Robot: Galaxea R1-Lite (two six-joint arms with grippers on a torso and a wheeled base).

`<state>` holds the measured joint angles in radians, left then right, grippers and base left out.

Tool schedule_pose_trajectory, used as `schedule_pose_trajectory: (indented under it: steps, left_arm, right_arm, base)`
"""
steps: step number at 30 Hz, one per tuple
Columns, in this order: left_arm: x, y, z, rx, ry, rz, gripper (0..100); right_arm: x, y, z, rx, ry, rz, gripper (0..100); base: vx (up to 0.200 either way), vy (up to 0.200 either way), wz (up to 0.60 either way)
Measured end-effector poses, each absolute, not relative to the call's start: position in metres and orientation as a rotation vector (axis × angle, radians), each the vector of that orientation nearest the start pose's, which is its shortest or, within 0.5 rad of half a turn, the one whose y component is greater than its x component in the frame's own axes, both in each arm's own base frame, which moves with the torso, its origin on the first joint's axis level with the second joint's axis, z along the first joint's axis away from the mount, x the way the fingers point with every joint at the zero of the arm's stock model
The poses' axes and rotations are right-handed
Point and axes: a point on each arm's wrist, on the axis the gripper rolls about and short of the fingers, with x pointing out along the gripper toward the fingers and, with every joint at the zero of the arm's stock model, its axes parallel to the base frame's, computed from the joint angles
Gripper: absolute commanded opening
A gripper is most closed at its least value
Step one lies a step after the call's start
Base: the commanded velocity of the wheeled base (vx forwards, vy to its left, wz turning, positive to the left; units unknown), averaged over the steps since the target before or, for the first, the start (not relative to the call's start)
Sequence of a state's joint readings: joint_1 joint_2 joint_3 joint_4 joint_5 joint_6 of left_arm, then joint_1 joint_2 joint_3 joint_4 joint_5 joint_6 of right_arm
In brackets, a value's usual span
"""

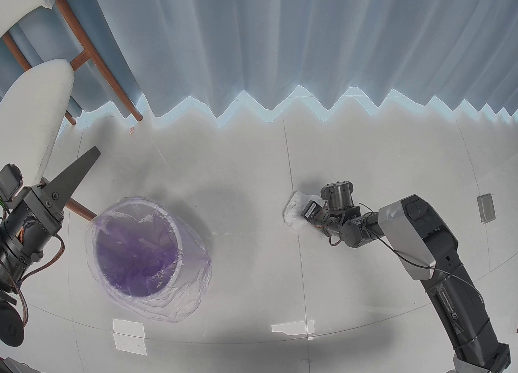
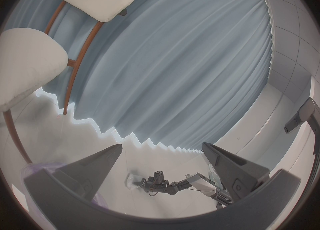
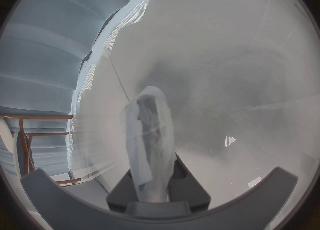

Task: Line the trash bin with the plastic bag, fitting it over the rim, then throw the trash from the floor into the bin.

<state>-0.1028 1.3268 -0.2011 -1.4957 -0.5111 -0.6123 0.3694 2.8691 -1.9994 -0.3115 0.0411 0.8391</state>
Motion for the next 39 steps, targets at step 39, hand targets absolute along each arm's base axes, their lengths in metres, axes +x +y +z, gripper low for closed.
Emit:
schedule_pose_trajectory:
  steps: [39]
  left_arm:
    - [0.155, -0.030, 0.195, -0.472, -0.146, -0.730, 100]
  right_arm:
    - [0.280, 0.180, 0.090, 0.511, 0.415, 0.528, 0]
  base:
    - [0.000, 0.000, 0.00]
